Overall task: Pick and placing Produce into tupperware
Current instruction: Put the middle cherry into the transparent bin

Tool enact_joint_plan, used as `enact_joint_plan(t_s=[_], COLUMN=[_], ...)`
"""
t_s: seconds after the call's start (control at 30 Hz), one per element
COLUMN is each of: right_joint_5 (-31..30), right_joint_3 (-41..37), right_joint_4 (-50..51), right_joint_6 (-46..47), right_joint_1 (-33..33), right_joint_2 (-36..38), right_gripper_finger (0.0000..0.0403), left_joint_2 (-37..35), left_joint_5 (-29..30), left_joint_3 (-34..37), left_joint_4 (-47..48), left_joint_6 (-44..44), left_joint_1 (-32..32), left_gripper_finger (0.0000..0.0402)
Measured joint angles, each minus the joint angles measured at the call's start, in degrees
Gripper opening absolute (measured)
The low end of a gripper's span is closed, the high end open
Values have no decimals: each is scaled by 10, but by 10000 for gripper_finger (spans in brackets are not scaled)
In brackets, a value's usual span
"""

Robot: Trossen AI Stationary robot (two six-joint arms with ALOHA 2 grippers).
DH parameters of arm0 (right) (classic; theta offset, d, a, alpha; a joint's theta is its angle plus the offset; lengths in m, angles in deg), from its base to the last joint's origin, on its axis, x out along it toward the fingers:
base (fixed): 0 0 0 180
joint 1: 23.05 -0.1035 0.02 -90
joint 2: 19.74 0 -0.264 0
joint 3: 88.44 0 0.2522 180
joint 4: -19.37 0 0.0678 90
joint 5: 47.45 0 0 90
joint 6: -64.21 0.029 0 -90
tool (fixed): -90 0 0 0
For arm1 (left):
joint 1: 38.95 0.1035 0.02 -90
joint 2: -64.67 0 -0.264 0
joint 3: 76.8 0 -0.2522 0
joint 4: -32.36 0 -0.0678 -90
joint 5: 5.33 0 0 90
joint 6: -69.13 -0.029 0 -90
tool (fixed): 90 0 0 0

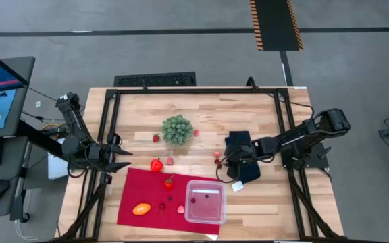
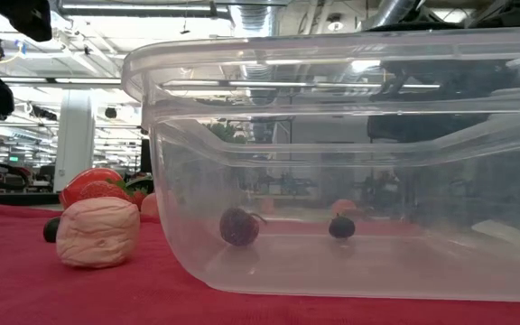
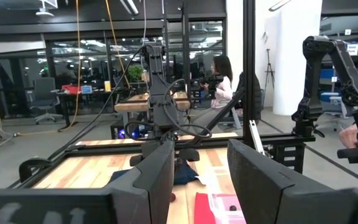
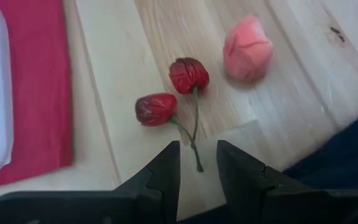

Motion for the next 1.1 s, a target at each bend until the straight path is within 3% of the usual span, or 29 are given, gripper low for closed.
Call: enact_joint_plan(t_s=[0.63,0.87,1.1], right_joint_5=[6,4,24], right_joint_3=[2,9,38], right_joint_4=[-11,2,16], right_joint_6=[4,2,-14], right_joint_1=[0,-5,-11], right_joint_2=[-25,-21,-24], right_gripper_finger=[100,19,11], left_joint_2=[0,0,0], left_joint_5=[0,0,0], left_joint_3=[0,0,0], left_joint_4=[0,0,0], left_joint_6=[8,8,8], left_joint_1=[0,0,0], left_gripper_finger=[142,142,142])
